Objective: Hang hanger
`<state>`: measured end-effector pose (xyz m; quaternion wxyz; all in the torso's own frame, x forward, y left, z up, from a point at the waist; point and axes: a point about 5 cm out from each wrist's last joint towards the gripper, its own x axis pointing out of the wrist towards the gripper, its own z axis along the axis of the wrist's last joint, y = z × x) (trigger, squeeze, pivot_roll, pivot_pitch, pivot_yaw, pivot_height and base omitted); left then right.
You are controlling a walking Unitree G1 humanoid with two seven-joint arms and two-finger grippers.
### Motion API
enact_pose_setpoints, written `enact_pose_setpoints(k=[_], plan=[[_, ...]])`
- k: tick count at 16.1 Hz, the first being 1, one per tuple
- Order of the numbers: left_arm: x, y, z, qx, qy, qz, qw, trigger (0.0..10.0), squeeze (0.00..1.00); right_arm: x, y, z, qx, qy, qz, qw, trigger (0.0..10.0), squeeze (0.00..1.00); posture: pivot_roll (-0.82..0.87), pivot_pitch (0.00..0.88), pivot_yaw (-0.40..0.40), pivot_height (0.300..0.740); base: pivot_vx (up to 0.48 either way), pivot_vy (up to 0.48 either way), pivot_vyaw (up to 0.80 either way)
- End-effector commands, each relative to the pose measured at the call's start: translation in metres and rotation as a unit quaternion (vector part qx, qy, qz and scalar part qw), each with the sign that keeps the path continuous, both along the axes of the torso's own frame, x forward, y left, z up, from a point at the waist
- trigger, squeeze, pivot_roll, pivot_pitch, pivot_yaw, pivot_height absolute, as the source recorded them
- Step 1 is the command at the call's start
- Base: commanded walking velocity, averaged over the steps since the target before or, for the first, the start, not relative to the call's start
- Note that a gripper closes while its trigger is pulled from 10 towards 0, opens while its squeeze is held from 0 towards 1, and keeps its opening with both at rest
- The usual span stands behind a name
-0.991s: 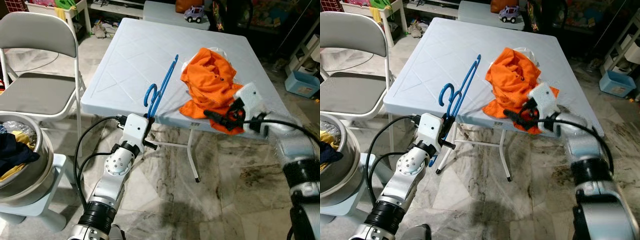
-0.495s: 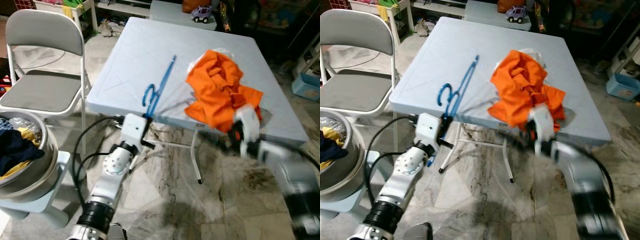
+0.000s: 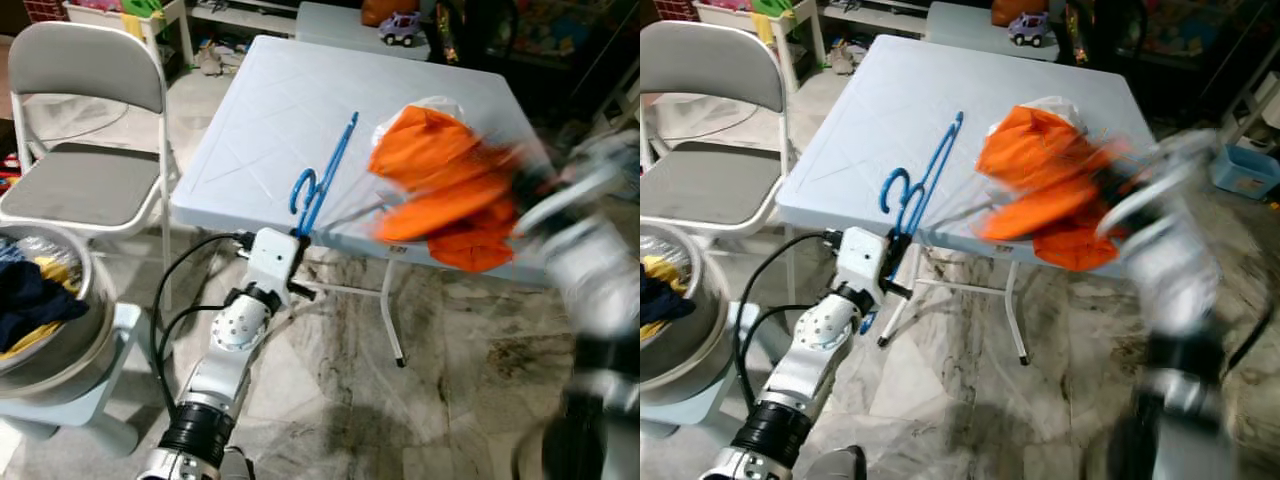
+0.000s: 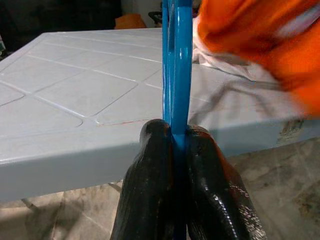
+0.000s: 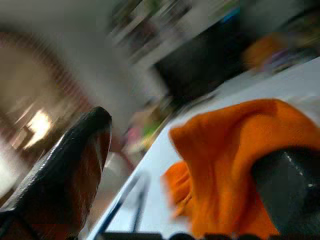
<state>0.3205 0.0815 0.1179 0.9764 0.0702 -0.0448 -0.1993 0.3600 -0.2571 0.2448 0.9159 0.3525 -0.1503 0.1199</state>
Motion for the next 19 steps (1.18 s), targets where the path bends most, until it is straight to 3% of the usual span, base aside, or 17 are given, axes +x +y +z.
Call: enact_pose_setpoints(k=[1, 2, 4, 6, 8, 9, 10, 11, 12, 13, 14, 17, 18, 19], plan=[[0.001, -0.003, 0.003, 0.001, -0.005, -0.002, 1.000, 10.0, 0.00, -0.002, -0.016, -0.015, 0.010, 0.039, -0.057, 0.998, 10.0, 0.00, 0.20, 0.092, -0.131, 0.740, 0.000, 0.000, 0.00], [0.001, -0.003, 0.003, 0.002, -0.006, -0.002, 1.000, 10.0, 0.00, 0.000, -0.011, -0.022, 0.000, 0.065, -0.077, 0.995, 10.0, 0.00, 0.20, 0.092, -0.131, 0.740, 0.000, 0.000, 0.00], [0.000, -0.002, 0.003, 0.002, -0.005, -0.001, 1.000, 10.0, 0.00, 0.004, 0.001, -0.034, -0.013, 0.116, -0.062, 0.991, 10.0, 0.00, 0.21, 0.097, -0.134, 0.740, 0.000, 0.000, 0.00], [-0.001, -0.002, 0.002, 0.002, -0.003, -0.002, 1.000, 10.0, 0.00, 0.011, 0.005, -0.058, -0.033, 0.215, -0.082, 0.973, 10.0, 0.00, 0.20, 0.099, -0.133, 0.740, 0.000, 0.000, 0.00], [-0.001, -0.003, 0.001, 0.001, -0.002, -0.004, 1.000, 10.0, 0.00, 0.011, 0.007, -0.067, -0.043, 0.246, -0.084, 0.965, 10.0, 0.00, 0.20, 0.098, -0.135, 0.740, 0.000, 0.000, 0.00], [-0.001, -0.003, 0.001, 0.001, -0.001, -0.004, 1.000, 10.0, 0.00, 0.011, 0.012, -0.069, -0.085, 0.248, -0.062, 0.963, 10.0, 0.00, 0.20, 0.097, -0.135, 0.740, 0.000, 0.000, 0.00], [0.000, -0.003, 0.001, 0.001, -0.001, -0.005, 1.000, 10.0, 0.00, 0.007, 0.021, -0.073, -0.221, 0.225, -0.029, 0.949, 10.0, 0.00, 0.20, 0.097, -0.136, 0.740, 0.000, 0.000, 0.00], [0.000, -0.003, 0.002, 0.001, -0.001, -0.005, 1.000, 10.0, 0.00, 0.000, 0.030, -0.079, -0.336, 0.203, 0.008, 0.920, 10.0, 0.00, 0.21, 0.096, -0.137, 0.740, 0.000, 0.000, 0.00], [0.000, -0.002, 0.002, 0.001, -0.001, -0.004, 1.000, 10.0, 0.00, -0.010, 0.035, -0.086, -0.460, 0.175, 0.038, 0.870, 10.0, 0.00, 0.21, 0.097, -0.137, 0.740, 0.000, 0.000, 0.00], [0.000, -0.002, 0.002, 0.001, -0.001, -0.003, 1.000, 10.0, 0.00, -0.016, 0.037, -0.088, -0.516, 0.151, 0.060, 0.841, 10.0, 0.00, 0.21, 0.097, -0.135, 0.740, 0.000, 0.000, 0.00], [0.000, -0.002, 0.001, 0.002, 0.000, -0.003, 1.000, 10.0, 0.00, -0.019, 0.038, -0.083, -0.532, 0.129, 0.071, 0.834, 10.0, 0.00, 0.20, 0.097, -0.134, 0.740, 0.000, 0.000, 0.00], [0.001, -0.004, 0.002, 0.001, 0.000, -0.008, 1.000, 10.0, 0.00, -0.026, 0.034, -0.057, -0.530, 0.065, 0.091, 0.841, 10.0, 0.00, 0.20, 0.094, -0.130, 0.740, 0.000, 0.000, 0.00], [0.001, -0.004, 0.002, 0.001, -0.001, -0.009, 1.000, 10.0, 0.00, -0.028, 0.033, -0.057, -0.548, 0.058, 0.097, 0.829, 10.0, 0.00, 0.20, 0.093, -0.129, 0.740, 0.000, 0.000, 0.00], [0.002, -0.005, 0.002, 0.001, -0.001, -0.009, 1.000, 10.0, 0.00, -0.032, 0.032, -0.059, -0.576, 0.051, 0.116, 0.807, 10.0, 0.00, 0.20, 0.091, -0.129, 0.740, 0.000, 0.000, 0.00]])
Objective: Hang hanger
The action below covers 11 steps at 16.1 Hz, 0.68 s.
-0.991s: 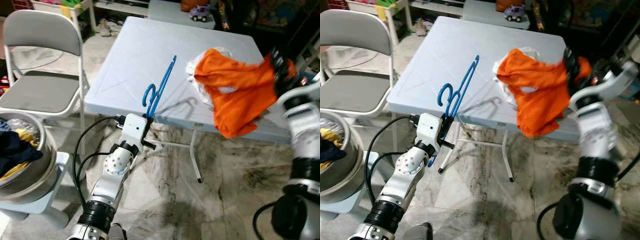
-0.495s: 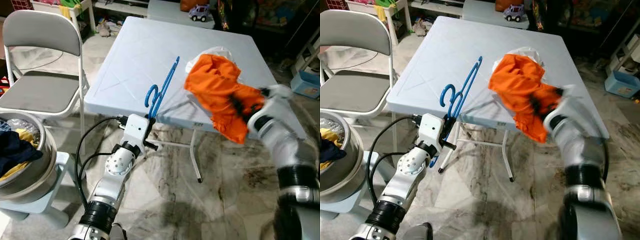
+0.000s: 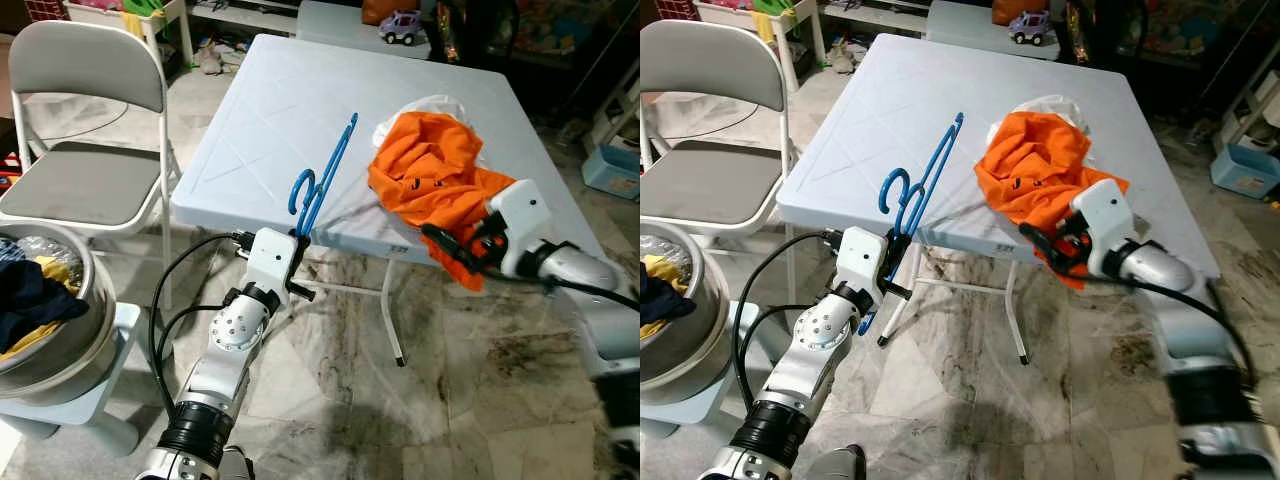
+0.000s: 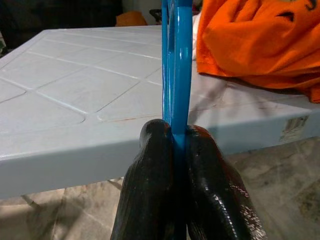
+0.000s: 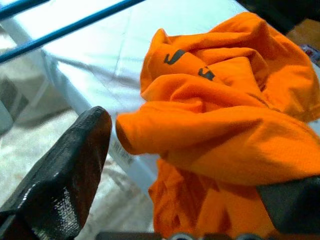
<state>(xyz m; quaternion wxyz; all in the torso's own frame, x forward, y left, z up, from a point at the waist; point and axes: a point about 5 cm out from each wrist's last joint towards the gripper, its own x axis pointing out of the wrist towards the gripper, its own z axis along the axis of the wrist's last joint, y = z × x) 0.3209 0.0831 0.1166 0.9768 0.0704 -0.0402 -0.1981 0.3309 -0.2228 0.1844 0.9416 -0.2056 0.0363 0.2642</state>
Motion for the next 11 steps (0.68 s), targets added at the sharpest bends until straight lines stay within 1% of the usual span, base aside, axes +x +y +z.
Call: enact_pose_setpoints(k=[1, 2, 3, 4, 5, 6, 9, 10, 11], plan=[[0.001, -0.007, 0.004, 0.001, -0.005, -0.011, 1.000, 10.0, 0.00, -0.004, -0.002, 0.000, -0.030, -0.002, 0.018, 0.999, 10.0, 0.00, 0.20, 0.092, -0.129, 0.740, 0.000, 0.000, 0.00], [0.001, -0.006, 0.003, 0.001, -0.005, -0.011, 1.000, 10.0, 0.00, -0.009, 0.000, -0.005, -0.064, 0.008, 0.044, 0.997, 10.0, 0.00, 0.20, 0.092, -0.130, 0.740, 0.000, 0.000, 0.00], [0.001, -0.005, 0.003, 0.001, -0.005, -0.009, 1.000, 10.0, 0.00, -0.014, 0.003, -0.009, -0.101, 0.008, 0.064, 0.993, 10.0, 0.00, 0.20, 0.092, -0.131, 0.740, 0.000, 0.000, 0.00], [0.001, -0.005, 0.003, 0.001, -0.005, -0.009, 1.000, 10.0, 0.00, -0.016, 0.003, -0.013, -0.121, 0.015, 0.075, 0.990, 10.0, 0.00, 0.20, 0.092, -0.131, 0.740, 0.000, 0.000, 0.00], [0.001, -0.006, 0.003, 0.001, -0.004, -0.009, 1.000, 10.0, 0.00, -0.020, 0.002, -0.018, -0.151, 0.026, 0.094, 0.984, 10.0, 0.00, 0.20, 0.092, -0.132, 0.740, 0.000, 0.000, 0.00], [0.001, -0.006, 0.003, 0.001, -0.004, -0.009, 1.000, 10.0, 0.00, -0.020, 0.002, -0.020, -0.157, 0.031, 0.098, 0.982, 10.0, 0.00, 0.20, 0.093, -0.132, 0.740, 0.000, 0.000, 0.00], [0.001, -0.007, 0.003, 0.000, -0.004, -0.009, 1.000, 10.0, 0.00, -0.029, -0.004, -0.028, -0.229, 0.063, 0.134, 0.962, 10.0, 0.00, 0.20, 0.090, -0.134, 0.740, 0.000, 0.000, 0.00], [0.001, -0.007, 0.003, 0.000, -0.005, -0.009, 1.000, 10.0, 0.00, -0.034, -0.005, -0.031, -0.241, 0.081, 0.150, 0.955, 10.0, 0.00, 0.20, 0.090, -0.134, 0.740, 0.000, 0.000, 0.00], [0.001, -0.007, 0.003, 0.000, -0.004, -0.009, 1.000, 10.0, 0.00, -0.039, -0.005, -0.034, -0.243, 0.101, 0.165, 0.951, 10.0, 0.00, 0.20, 0.089, -0.135, 0.740, 0.000, 0.000, 0.00]])
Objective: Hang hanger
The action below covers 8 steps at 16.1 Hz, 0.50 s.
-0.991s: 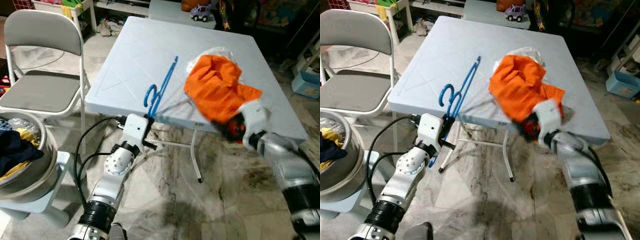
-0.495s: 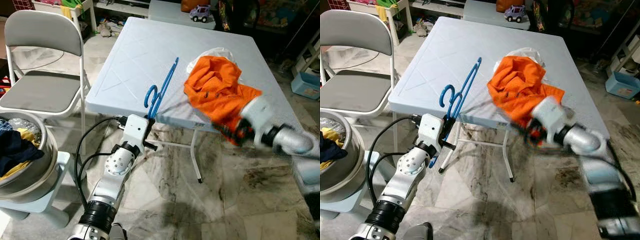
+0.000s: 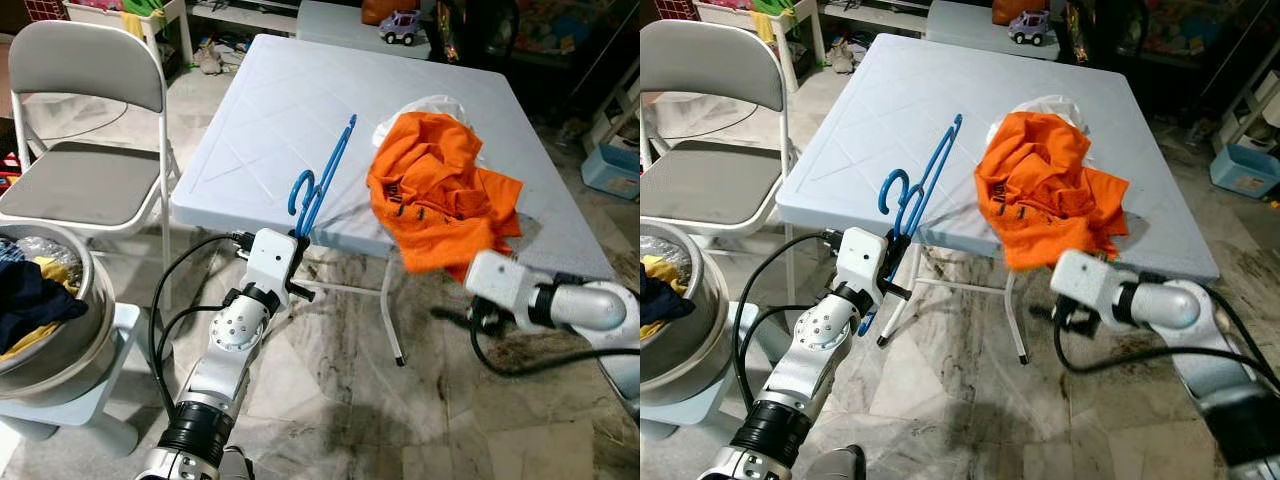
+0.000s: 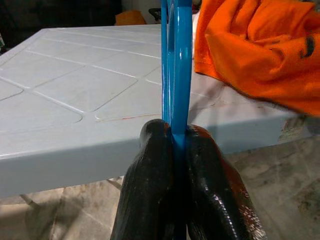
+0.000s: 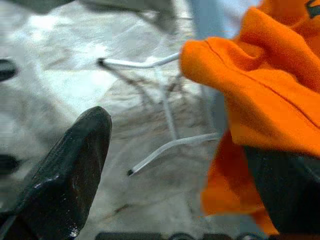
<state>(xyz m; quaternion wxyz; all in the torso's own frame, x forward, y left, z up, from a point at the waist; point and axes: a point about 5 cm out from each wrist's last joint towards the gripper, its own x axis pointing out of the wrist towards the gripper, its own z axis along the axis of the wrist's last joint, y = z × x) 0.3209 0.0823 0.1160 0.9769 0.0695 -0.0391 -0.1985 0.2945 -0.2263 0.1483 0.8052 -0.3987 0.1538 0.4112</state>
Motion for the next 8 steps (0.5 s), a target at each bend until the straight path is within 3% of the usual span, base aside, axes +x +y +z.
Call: enact_pose_setpoints(k=[1, 8], plan=[[0.0013, -0.0055, 0.0035, 0.000, -0.006, -0.008, 1.000, 10.0, 0.00, -0.0047, -0.0034, -0.0004, -0.016, 0.020, 0.009, 1.000, 10.0, 0.00, 0.20, 0.089, -0.135, 0.740, 0.000, 0.000, 0.00], [0.0015, -0.0044, 0.0039, 0.001, -0.007, -0.008, 1.000, 10.0, 0.00, -0.0079, -0.0037, -0.0079, -0.017, 0.053, 0.010, 0.998, 10.0, 0.00, 0.21, 0.085, -0.129, 0.740, 0.000, 0.000, 0.00]])
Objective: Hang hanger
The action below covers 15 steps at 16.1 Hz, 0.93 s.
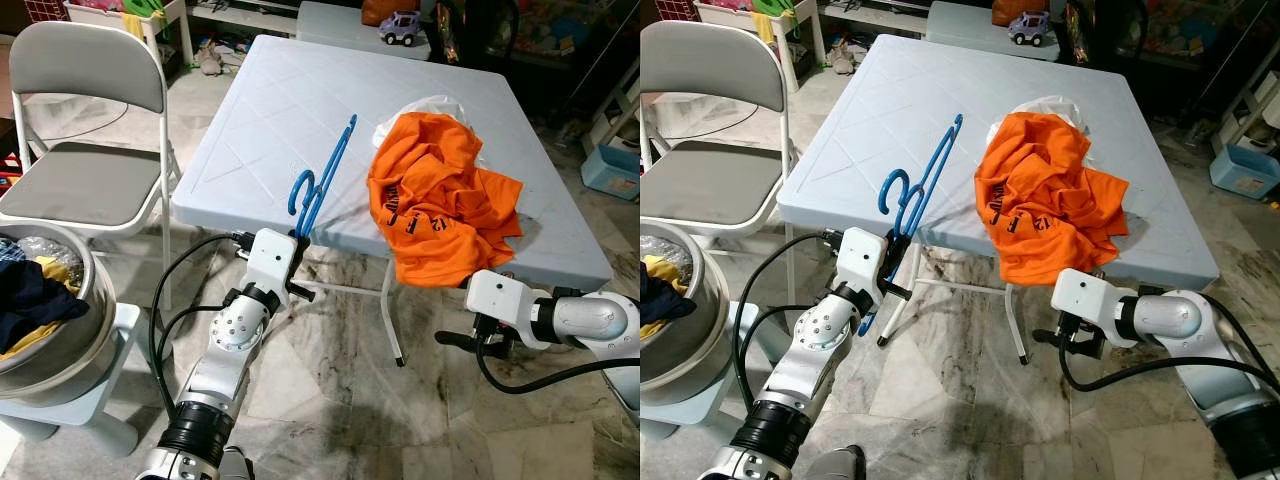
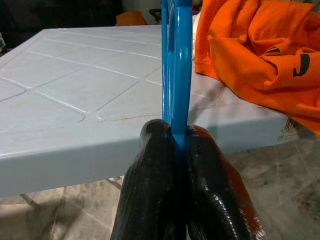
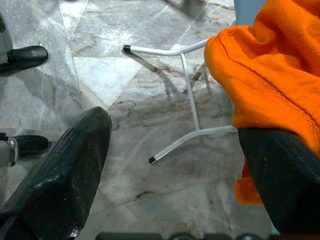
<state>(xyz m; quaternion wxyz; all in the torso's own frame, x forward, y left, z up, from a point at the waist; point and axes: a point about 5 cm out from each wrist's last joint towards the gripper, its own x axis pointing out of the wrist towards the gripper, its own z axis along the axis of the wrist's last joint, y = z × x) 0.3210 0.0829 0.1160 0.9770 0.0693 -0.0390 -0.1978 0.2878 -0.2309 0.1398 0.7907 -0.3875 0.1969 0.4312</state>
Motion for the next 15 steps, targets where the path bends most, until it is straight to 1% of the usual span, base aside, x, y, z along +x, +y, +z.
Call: enact_pose_setpoints(k=[1, 2, 3, 4, 5, 6, 7, 8, 9, 10, 12, 13, 15], plan=[[0.001, -0.005, 0.004, 0.002, -0.007, -0.009, 1.000, 10.0, 0.00, -0.007, -0.002, 0.000, -0.008, 0.031, 0.010, 0.999, 10.0, 0.00, 0.21, 0.086, -0.129, 0.740, 0.000, 0.000, 0.00], [0.001, -0.005, 0.004, 0.002, -0.007, -0.010, 1.000, 10.0, 0.00, -0.012, -0.006, 0.000, -0.009, 0.051, 0.013, 0.999, 10.0, 0.00, 0.21, 0.085, -0.128, 0.740, 0.000, 0.000, 0.00], [0.001, -0.004, 0.004, 0.002, -0.008, -0.010, 1.000, 10.0, 0.00, -0.015, -0.007, 0.004, 0.006, 0.063, 0.017, 0.998, 10.0, 0.00, 0.21, 0.087, -0.128, 0.740, 0.000, 0.000, 0.00], [0.001, -0.004, 0.004, 0.003, -0.008, -0.009, 1.000, 10.0, 0.00, -0.019, -0.004, 0.012, 0.046, 0.071, 0.027, 0.996, 10.0, 0.00, 0.21, 0.086, -0.127, 0.740, 0.000, 0.000, 0.00], [0.001, -0.003, 0.005, 0.004, -0.008, -0.009, 1.000, 10.0, 0.00, -0.020, 0.002, 0.034, 0.128, 0.054, 0.030, 0.990, 10.0, 0.00, 0.21, 0.087, -0.126, 0.740, 0.000, 0.000, 0.00], [0.001, -0.003, 0.004, 0.004, -0.008, -0.009, 1.000, 10.0, 0.00, -0.019, 0.003, 0.041, 0.154, 0.045, 0.028, 0.987, 10.0, 0.00, 0.21, 0.087, -0.124, 0.740, 0.000, 0.000, 0.00], [0.001, -0.003, 0.004, 0.004, -0.008, -0.010, 1.000, 10.0, 0.00, -0.018, 0.002, 0.052, 0.195, 0.031, 0.022, 0.980, 10.0, 0.00, 0.21, 0.087, -0.123, 0.740, 0.000, 0.000, 0.00], [0.001, -0.003, 0.004, 0.004, -0.008, -0.011, 1.000, 10.0, 0.00, -0.017, 0.002, 0.055, 0.210, 0.027, 0.019, 0.977, 10.0, 0.00, 0.21, 0.088, -0.122, 0.740, 0.000, 0.000, 0.00], [0.001, -0.004, 0.004, 0.004, -0.008, -0.012, 1.000, 10.0, 0.00, -0.012, 0.003, 0.059, 0.248, 0.005, 0.001, 0.969, 10.0, 0.00, 0.21, 0.089, -0.121, 0.740, 0.000, 0.000, 0.00], [0.001, -0.004, 0.005, 0.004, -0.008, -0.013, 1.000, 10.0, 0.00, -0.010, 0.006, 0.060, 0.279, -0.001, -0.010, 0.960, 10.0, 0.00, 0.21, 0.091, -0.120, 0.740, 0.000, 0.000, 0.00], [0.000, -0.004, 0.004, 0.005, -0.007, -0.014, 1.000, 10.0, 0.00, -0.003, 0.008, 0.053, 0.297, -0.008, -0.039, 0.954, 10.0, 0.00, 0.21, 0.096, -0.119, 0.740, 0.000, 0.000, 0.00], [-0.001, -0.002, 0.004, 0.005, -0.007, -0.014, 1.000, 10.0, 0.00, 0.000, 0.015, 0.046, 0.309, 0.005, -0.040, 0.950, 10.0, 0.00, 0.21, 0.105, -0.122, 0.740, 0.000, 0.000, 0.00], [-0.002, -0.001, 0.004, 0.006, -0.007, -0.012, 1.000, 10.0, 0.00, 0.007, 0.020, 0.037, 0.326, 0.020, -0.053, 0.944, 10.0, 0.00, 0.22, 0.114, -0.128, 0.740, 0.000, 0.000, 0.00]])
